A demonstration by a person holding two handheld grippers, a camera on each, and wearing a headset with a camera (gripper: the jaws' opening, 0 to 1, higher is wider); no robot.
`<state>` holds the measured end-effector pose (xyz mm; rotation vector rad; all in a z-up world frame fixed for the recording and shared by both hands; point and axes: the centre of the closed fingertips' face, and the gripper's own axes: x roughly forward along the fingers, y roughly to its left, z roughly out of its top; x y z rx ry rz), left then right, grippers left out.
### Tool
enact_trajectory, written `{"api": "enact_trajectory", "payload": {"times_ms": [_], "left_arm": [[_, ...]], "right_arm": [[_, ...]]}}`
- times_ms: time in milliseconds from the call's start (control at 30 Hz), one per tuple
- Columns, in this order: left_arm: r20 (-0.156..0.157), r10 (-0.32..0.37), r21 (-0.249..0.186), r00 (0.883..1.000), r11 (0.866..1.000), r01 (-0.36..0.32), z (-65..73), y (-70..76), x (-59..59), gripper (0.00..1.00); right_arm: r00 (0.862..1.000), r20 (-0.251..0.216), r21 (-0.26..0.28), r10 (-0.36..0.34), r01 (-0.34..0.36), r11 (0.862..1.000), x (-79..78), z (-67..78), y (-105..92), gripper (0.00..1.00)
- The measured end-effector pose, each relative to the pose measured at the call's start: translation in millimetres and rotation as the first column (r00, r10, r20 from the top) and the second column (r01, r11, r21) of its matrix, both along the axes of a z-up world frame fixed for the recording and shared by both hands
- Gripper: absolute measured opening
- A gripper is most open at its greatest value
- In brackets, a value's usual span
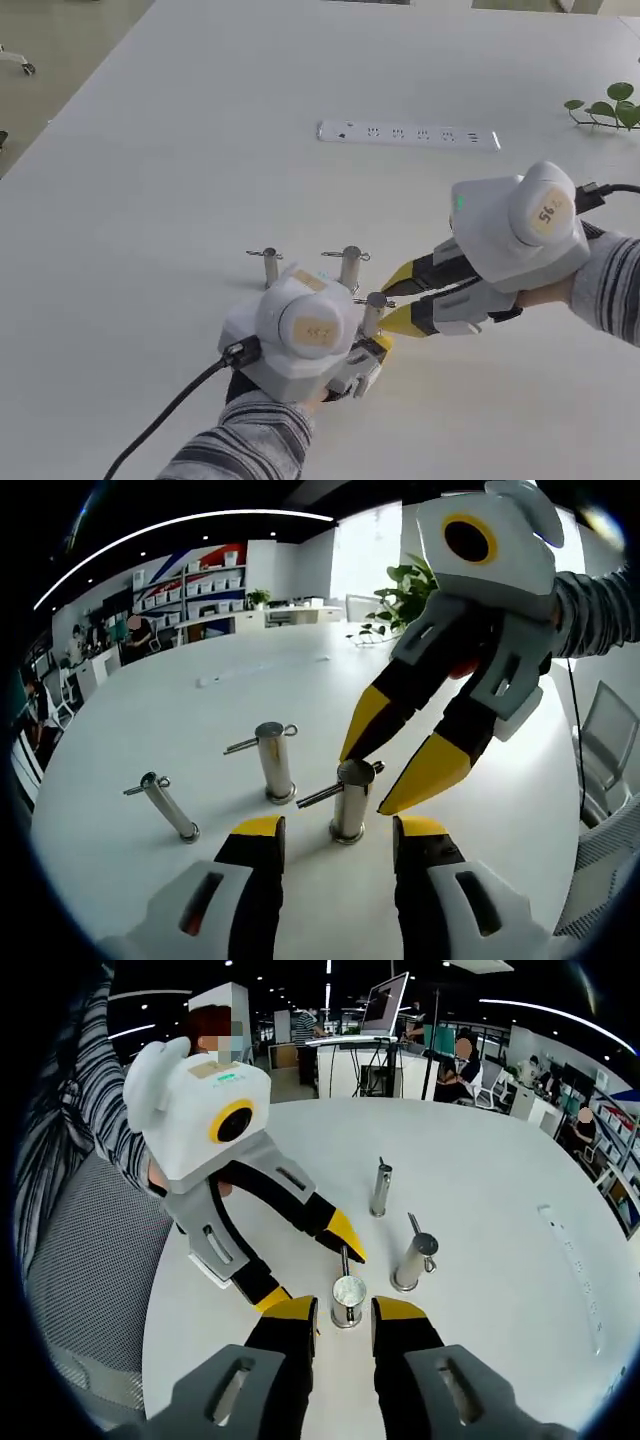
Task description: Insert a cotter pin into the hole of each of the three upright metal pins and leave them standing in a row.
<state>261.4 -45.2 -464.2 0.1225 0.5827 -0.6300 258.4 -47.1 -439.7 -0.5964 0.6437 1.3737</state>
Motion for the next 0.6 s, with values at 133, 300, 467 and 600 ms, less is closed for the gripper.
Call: {"api": "enact_trajectory", "payload": {"times_ms": [133, 300, 467, 600], "left_arm": [[0.005, -0.013, -0.012, 1.000, 1.000, 0.013, 5.9, 1.6, -2.4, 0.46], [0.002, -0.019, -0.027, 1.000, 0.999, 0.019, 11.3, 3.7, -5.5, 0.49], [0.010, -0.025, -0.037, 1.000, 0.999, 0.025, 17.2, 6.3, -6.9, 0.54], [0.013, -0.030, -0.044, 0.999, 0.999, 0.030, 18.6, 7.4, -7.2, 0.57]], "right_arm": [[1.000, 0.008, -0.001, -0.009, 0.009, 1.000, 1.8, -4.2, 3.5, 0.17], [1.000, 0.009, 0.001, -0.028, 0.028, 1.000, 3.5, -8.0, 5.4, 0.16], [0.999, 0.006, 0.012, -0.041, 0.041, 0.999, 7.1, -11.2, 7.2, 0.14], [0.999, 0.009, 0.016, -0.042, 0.042, 0.999, 7.9, -13.0, 8.8, 0.11]]}}
